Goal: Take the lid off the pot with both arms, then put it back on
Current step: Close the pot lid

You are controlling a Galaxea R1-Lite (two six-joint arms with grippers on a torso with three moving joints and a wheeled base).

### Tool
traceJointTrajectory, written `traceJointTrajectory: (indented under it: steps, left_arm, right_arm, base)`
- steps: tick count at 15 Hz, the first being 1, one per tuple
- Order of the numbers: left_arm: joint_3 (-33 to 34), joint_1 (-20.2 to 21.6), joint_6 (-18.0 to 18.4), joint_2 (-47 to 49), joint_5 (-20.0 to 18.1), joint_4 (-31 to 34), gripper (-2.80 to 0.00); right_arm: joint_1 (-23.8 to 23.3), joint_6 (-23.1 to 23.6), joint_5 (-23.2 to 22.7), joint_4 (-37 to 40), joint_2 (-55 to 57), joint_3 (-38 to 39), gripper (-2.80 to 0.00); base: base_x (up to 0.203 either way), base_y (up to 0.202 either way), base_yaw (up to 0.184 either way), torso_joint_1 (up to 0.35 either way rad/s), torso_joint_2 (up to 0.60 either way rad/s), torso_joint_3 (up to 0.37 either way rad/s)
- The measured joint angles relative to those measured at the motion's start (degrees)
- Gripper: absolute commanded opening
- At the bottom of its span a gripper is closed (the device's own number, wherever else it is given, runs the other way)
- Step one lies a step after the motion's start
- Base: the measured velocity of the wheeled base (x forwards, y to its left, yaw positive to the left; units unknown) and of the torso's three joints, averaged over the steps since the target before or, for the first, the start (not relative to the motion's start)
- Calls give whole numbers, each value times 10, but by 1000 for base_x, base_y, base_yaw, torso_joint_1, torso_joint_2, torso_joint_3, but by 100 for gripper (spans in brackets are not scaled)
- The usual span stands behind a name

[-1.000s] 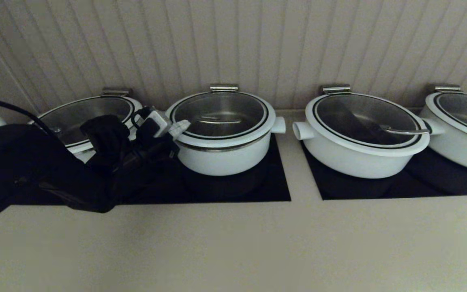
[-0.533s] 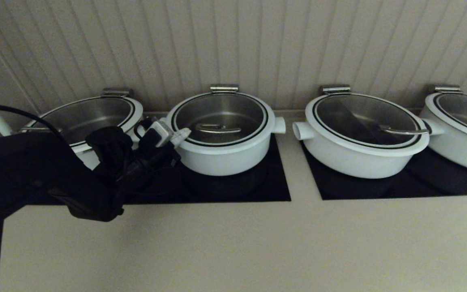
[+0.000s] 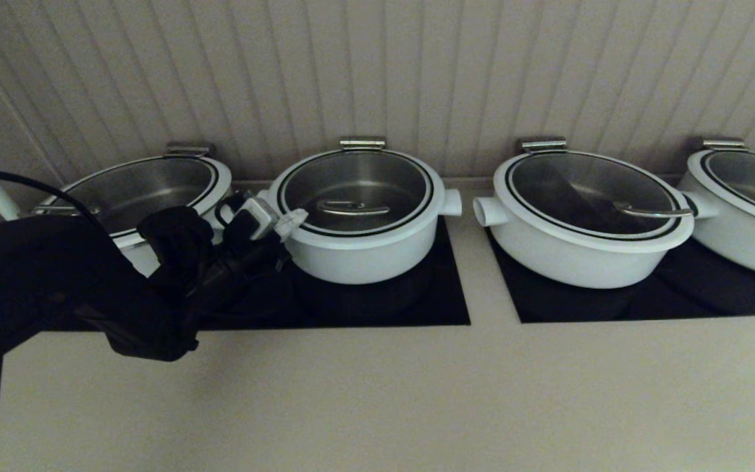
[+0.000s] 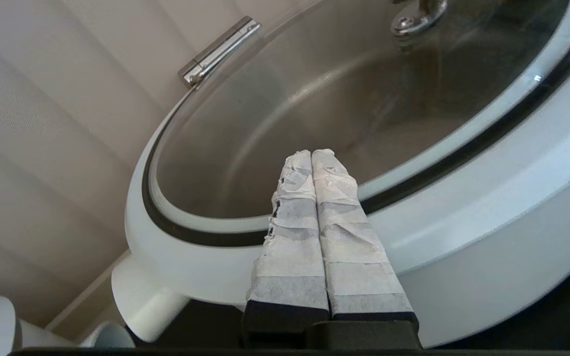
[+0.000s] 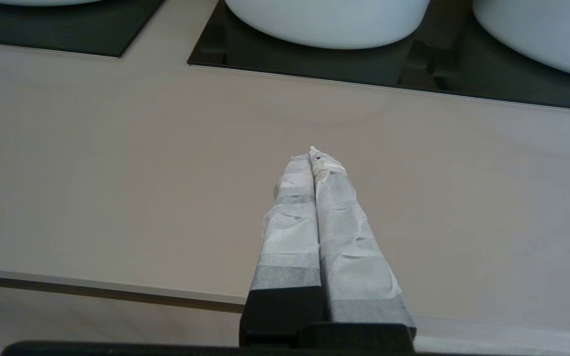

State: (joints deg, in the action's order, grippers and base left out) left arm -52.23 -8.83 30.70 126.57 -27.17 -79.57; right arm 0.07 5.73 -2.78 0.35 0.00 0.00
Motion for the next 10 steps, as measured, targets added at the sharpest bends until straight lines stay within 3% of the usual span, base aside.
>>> traceJointTrajectory:
  steps: [10]
  left_arm:
    - [76,40,-1,-57,0,11,-280]
  right_arm:
    - [0,0,0,0,0,0,-280]
  base:
    - [0,0,0,0,0,0]
